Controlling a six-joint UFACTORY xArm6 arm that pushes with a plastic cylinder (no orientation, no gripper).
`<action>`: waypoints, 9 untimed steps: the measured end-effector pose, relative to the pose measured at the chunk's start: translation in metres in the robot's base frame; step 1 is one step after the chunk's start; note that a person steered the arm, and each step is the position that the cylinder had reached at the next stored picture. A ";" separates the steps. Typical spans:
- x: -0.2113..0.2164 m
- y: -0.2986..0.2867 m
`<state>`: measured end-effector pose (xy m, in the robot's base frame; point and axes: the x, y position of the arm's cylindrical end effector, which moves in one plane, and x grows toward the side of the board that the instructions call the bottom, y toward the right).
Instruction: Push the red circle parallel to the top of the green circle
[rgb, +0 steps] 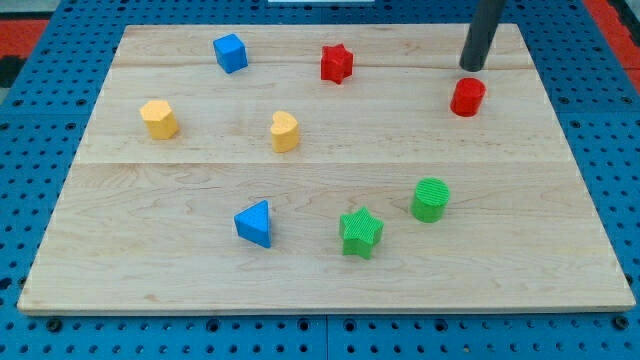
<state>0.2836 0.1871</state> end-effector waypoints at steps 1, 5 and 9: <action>0.012 -0.058; 0.075 -0.042; 0.017 0.023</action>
<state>0.3007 0.2099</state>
